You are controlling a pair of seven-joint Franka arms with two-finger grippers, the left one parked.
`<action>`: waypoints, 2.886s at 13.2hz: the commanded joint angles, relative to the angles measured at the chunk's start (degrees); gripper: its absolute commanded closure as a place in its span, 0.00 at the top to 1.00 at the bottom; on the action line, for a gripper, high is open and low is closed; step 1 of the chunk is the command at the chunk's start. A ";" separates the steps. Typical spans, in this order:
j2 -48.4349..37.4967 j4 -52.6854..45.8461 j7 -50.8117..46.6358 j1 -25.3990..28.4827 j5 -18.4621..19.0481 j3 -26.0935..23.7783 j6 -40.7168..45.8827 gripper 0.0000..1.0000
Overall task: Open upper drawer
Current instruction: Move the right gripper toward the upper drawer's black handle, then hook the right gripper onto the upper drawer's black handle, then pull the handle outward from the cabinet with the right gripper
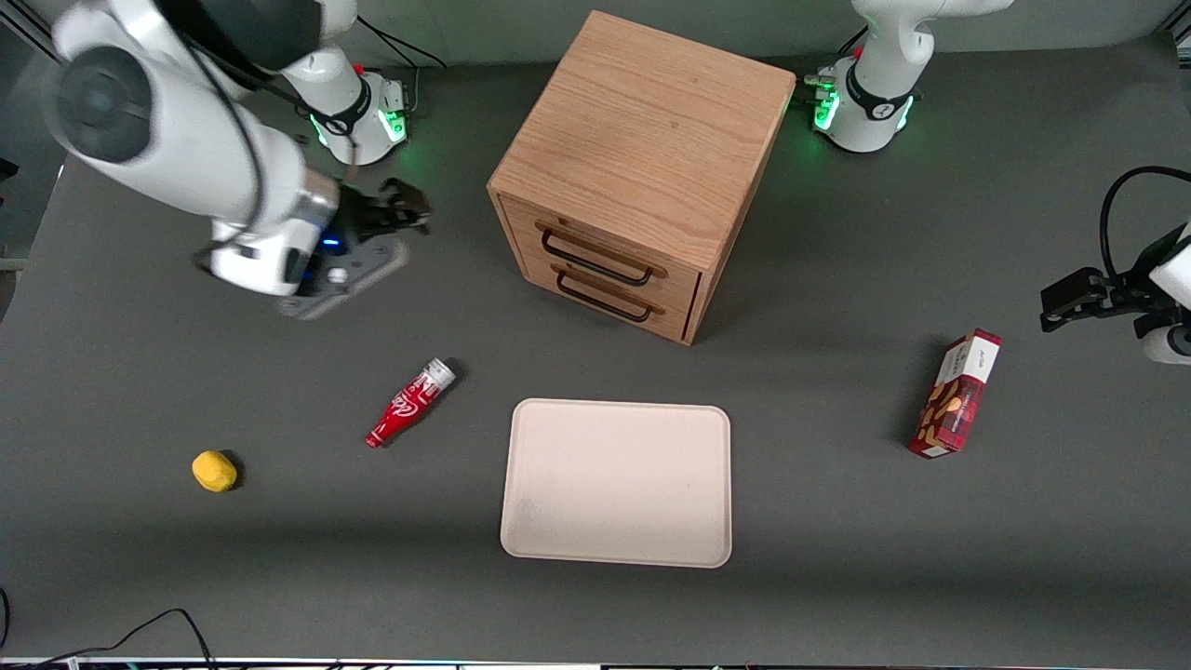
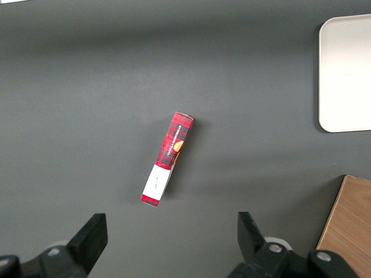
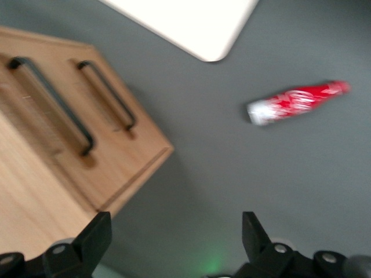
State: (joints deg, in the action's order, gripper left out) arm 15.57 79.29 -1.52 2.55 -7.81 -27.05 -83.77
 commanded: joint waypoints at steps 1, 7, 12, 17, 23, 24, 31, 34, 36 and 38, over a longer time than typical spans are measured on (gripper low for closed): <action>5.15 -1.33 -0.32 -0.79 -3.44 -4.31 -3.31 1.00; 12.11 2.00 -0.41 1.41 -3.71 -7.67 -16.23 1.00; 14.14 7.80 -1.12 2.20 -5.81 -9.95 -25.99 1.00; 14.40 10.26 -0.94 1.94 -6.78 -10.92 -26.44 1.00; 14.49 12.11 -0.15 2.11 -6.18 -10.92 -29.51 1.00; 14.40 12.03 -0.06 2.11 -5.56 -10.92 -29.78 1.00; 13.43 11.67 0.03 2.11 5.15 -11.01 -33.12 1.00; 13.43 11.15 0.11 1.50 9.64 -10.92 -34.35 1.00; 14.05 9.83 2.56 1.06 11.14 -10.31 -34.26 1.00; 14.49 8.43 4.76 0.09 11.23 -9.86 -34.26 1.00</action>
State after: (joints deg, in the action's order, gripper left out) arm 29.86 89.44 0.87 3.25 2.17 -37.33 -118.06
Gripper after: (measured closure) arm 0.000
